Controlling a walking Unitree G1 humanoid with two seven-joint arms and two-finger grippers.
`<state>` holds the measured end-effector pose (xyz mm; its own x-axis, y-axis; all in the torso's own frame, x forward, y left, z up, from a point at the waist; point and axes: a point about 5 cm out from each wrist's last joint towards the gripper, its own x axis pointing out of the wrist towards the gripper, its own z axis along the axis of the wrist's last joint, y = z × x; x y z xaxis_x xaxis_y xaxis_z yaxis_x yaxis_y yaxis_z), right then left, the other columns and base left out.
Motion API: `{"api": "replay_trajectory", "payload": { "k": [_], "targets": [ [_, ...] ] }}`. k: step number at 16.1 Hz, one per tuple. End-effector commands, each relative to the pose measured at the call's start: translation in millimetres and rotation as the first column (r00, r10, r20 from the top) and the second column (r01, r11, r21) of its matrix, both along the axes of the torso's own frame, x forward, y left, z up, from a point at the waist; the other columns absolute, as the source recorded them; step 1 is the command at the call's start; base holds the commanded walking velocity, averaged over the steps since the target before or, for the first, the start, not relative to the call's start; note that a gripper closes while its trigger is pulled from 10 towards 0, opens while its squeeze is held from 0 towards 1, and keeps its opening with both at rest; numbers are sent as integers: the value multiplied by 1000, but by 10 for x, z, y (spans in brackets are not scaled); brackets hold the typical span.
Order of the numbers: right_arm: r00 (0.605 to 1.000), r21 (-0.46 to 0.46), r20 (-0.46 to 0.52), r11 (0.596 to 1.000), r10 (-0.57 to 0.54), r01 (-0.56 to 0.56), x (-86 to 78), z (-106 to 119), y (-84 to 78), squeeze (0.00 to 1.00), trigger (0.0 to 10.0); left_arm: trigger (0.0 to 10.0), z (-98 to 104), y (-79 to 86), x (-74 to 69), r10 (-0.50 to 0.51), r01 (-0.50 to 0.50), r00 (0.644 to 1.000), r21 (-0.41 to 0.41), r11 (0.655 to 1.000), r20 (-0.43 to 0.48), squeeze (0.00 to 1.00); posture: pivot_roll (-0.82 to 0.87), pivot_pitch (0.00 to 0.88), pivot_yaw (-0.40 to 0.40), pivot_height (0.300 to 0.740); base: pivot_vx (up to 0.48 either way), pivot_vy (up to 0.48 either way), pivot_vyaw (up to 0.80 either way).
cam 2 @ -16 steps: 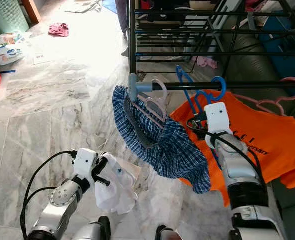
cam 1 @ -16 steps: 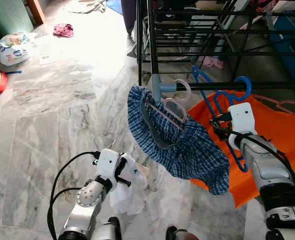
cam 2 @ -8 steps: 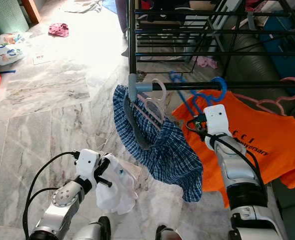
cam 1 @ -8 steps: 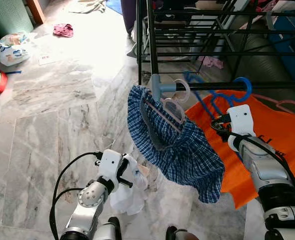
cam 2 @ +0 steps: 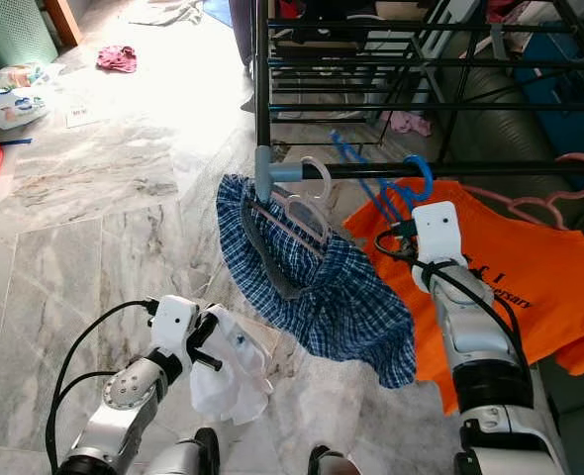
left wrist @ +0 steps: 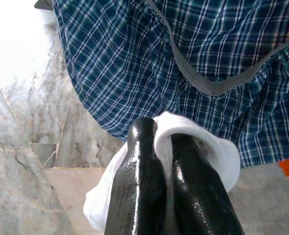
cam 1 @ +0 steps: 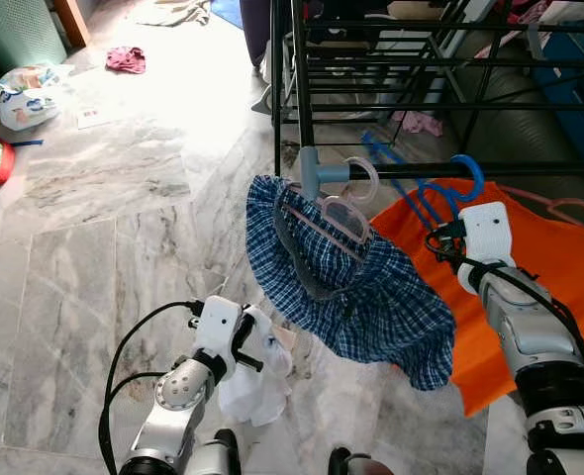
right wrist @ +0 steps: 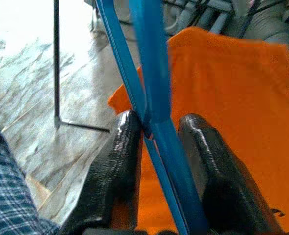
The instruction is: Hang hanger
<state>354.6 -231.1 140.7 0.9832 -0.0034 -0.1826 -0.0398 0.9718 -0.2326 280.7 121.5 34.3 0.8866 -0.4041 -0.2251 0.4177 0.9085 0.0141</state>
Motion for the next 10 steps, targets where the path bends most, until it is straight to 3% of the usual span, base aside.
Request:
{"api": "replay_trajectory", "payload": {
  "k": [1, 5, 10],
  "targets": [
    [999, 15, 28, 1000, -21, 21, -44, 12, -46, 0, 0, 10000, -33, -18, -19, -3, 3, 1000, 10, 1000, -11, 0, 36, 216, -20, 740, 0, 0, 0],
    [998, 30, 45, 998, -50, 49, -153, -25, -93, 0, 0, 10000, -39, -42, -1, -4, 4, 1000, 8, 1000, -15, 0, 24, 211, -22, 740, 0, 0, 0],
    [996, 49, 56, 996, -72, 70, -225, -70, 1, 0, 0, 10000, -37, -83, 46, -14, 15, 1000, 16, 1000, -16, 0, 5, 201, -16, 740, 0, 0, 0]
  ]
}}
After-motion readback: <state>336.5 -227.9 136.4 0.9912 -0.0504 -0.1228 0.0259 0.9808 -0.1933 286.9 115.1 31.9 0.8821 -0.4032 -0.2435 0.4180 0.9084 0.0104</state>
